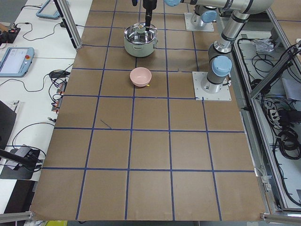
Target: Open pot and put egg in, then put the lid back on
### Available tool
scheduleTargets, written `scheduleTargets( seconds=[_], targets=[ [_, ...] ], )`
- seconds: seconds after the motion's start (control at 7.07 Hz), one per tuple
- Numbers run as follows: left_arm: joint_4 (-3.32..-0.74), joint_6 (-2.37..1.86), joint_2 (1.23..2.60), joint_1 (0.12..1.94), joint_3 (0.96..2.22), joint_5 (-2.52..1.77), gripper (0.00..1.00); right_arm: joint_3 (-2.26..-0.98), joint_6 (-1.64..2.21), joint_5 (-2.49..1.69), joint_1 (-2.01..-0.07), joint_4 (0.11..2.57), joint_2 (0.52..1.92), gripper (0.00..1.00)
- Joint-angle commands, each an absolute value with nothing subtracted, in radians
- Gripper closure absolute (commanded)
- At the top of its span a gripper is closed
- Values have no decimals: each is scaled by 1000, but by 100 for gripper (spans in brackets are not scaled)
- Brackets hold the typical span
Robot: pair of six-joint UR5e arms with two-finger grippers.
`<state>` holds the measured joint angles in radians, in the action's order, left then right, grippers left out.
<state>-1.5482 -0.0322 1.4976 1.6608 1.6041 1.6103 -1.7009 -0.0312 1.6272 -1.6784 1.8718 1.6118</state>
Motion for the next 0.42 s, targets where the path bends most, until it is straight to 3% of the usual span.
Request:
scheduleTargets(
  seconds=[0.0,0.28],
  targets=[
    [-1551,-32,1499,1660,1605,1609,0,-1703,-34,1626,-1680,1876,1615,0],
    [-1551,-32,1497,1658,1606,1609,0,-1695,-32,1624,-1680,1876,1620,0]
  ],
)
